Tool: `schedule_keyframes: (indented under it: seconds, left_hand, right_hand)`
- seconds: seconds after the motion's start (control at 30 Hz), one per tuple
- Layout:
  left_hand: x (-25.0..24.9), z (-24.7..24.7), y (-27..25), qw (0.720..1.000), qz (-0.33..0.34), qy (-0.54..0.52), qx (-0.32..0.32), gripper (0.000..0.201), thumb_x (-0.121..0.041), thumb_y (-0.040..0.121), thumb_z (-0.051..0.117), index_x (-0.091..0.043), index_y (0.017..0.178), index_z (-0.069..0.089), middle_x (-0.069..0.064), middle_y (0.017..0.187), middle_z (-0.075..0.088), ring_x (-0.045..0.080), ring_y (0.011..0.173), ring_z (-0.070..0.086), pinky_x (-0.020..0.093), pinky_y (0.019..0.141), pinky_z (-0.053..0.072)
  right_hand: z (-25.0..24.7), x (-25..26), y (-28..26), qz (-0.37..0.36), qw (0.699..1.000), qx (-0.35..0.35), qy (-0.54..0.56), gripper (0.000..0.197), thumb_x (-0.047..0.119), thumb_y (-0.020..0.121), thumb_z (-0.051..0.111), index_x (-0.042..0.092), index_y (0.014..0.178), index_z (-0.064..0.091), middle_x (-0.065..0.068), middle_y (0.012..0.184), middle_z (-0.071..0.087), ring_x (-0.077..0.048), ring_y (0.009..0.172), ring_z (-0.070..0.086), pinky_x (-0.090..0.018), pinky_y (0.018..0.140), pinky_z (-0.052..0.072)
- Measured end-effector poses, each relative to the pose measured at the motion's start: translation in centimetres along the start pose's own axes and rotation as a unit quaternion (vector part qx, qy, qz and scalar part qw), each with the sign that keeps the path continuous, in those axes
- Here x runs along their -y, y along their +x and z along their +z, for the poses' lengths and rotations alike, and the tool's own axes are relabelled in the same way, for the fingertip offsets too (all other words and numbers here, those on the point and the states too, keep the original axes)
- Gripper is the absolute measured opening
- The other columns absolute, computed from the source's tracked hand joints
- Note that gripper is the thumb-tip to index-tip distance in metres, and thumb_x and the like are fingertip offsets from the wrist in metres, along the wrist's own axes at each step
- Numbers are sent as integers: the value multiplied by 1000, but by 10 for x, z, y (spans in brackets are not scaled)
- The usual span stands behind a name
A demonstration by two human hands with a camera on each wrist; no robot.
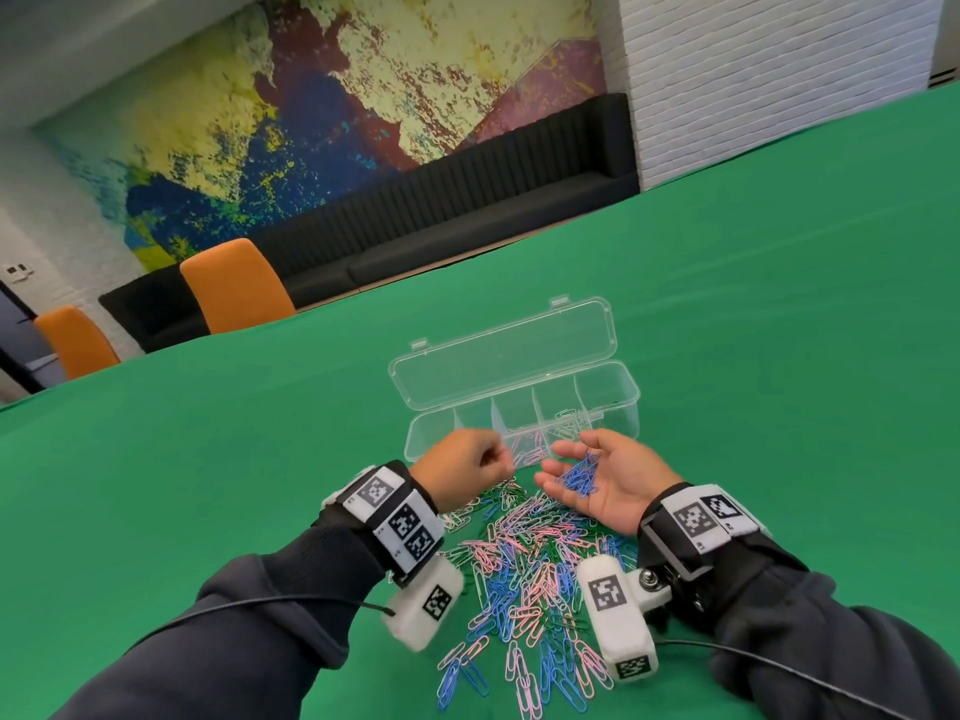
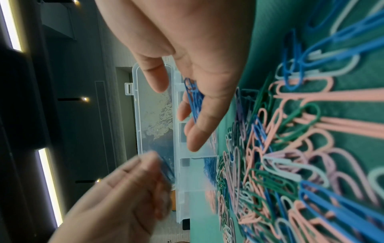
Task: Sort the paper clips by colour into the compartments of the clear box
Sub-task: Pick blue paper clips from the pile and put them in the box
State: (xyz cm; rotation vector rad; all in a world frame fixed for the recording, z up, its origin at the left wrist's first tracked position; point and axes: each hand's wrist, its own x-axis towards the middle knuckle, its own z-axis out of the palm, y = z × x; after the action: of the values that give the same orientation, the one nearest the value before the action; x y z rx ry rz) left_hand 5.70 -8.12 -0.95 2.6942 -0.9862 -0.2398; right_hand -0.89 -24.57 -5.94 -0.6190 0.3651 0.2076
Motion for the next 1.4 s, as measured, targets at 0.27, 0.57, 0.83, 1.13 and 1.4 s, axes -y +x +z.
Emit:
schedule_keyframes:
  seconds: [0.27, 0.57, 0.83, 1.13, 1.4]
  left_hand:
    - [3, 10, 5, 998, -33, 41, -36, 10, -17, 92, 55, -11, 90, 62, -3, 79, 59, 11, 71, 52, 19, 66, 43]
    - [22, 28, 11, 967, -92, 215, 97, 27, -18, 91, 52, -17, 65, 47, 4, 75, 52, 20, 74, 49, 26, 71, 43]
    - [28, 34, 10, 974, -102, 175, 97, 35, -22, 92, 54, -21, 60, 41, -4, 61, 42, 16, 66, 47, 18, 59, 40]
    - [11, 15, 8, 990, -93, 79, 68, 28, -18, 90, 58, -19, 64, 49, -5, 65, 54, 13, 64, 53, 18, 58, 42]
    - [-8, -10, 10, 997, -57, -20, -48, 17, -21, 93, 57, -7, 97, 66, -1, 76, 63, 8, 60, 52, 18, 62, 45]
  right_hand:
    - [3, -2, -1, 36, 999, 24, 13, 37, 24, 100, 34, -7, 93, 53, -26, 90, 55, -40, 82, 57, -41, 52, 56]
    - [1, 1, 0, 1, 999, 12, 44, 34, 23, 100, 34, -4, 90, 52, -23, 85, 55, -38, 82, 58, -35, 50, 56]
    - [2, 0, 0, -3, 999, 13, 40, 34, 23, 100, 33, -4, 91, 52, -23, 87, 55, -37, 80, 57, -35, 49, 55]
    - [-1, 0, 1, 1, 1000, 12, 25, 35, 25, 100, 34, -2, 89, 53, -22, 87, 56, -35, 79, 58, -34, 49, 56]
    - [-1, -1, 4, 13, 999, 11, 33, 35, 24, 100, 34, -4, 93, 52, -24, 89, 54, -38, 81, 57, -38, 49, 56]
